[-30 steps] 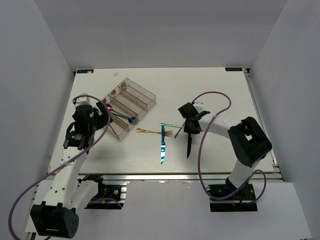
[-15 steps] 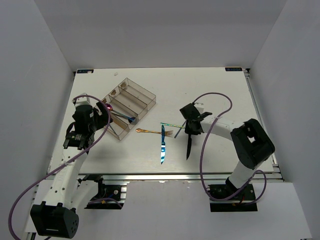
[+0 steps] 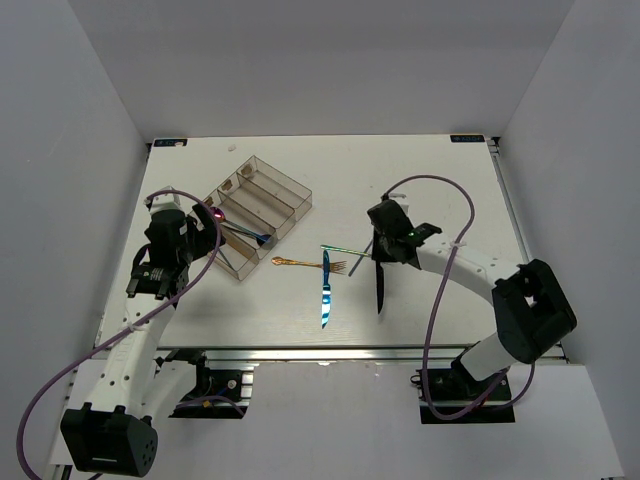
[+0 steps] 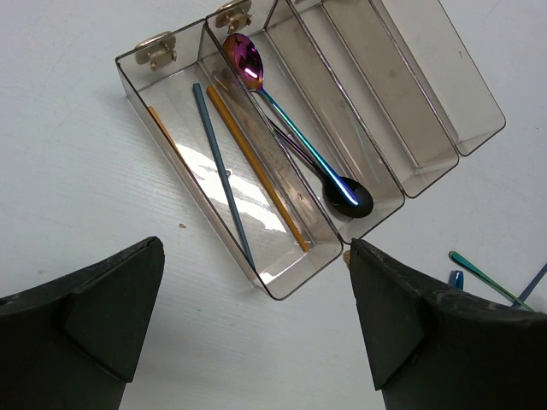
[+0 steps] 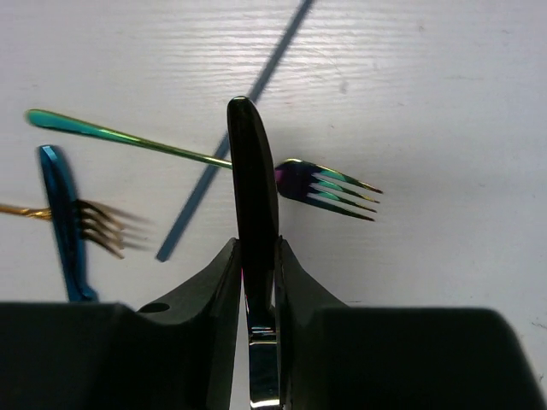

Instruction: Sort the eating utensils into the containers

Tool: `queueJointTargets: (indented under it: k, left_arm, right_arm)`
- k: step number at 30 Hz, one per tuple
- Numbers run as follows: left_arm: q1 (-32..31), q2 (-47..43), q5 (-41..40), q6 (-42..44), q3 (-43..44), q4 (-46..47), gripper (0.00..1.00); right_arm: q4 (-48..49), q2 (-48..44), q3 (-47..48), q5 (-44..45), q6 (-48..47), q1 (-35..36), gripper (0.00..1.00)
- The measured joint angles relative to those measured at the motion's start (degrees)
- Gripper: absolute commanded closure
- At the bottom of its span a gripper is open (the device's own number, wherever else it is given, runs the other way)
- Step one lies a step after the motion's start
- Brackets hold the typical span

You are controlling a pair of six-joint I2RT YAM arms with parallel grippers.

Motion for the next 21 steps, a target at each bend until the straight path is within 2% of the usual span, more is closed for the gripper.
queueJointTargets:
  k: [4,8,15,21]
  left_arm:
    - [0.0,0.0,-0.09,-0.02,0.0,-0.02,0.02]
    - [0.0,-0.09,-0.46,-0.02,0.0,-0.02,0.02]
    - [0.0,-0.61,-0.68,-0.02,0.0,-0.02,0.02]
    - [0.0,-0.68,-0.61,-0.02,0.0,-0.02,0.02]
  right_arm:
    - [0.31,0.26,4.68,-5.31,-2.58,0.11,1.0]
    - [2.47,4.79,16.74,-11.1,-4.66,0.92,1.0]
    - [10.97,19.93,39.15,-21.94,-5.97,1.84,1.0]
    - [20.63,34.42,52.48,-29.92,-5.62,1.88,1.0]
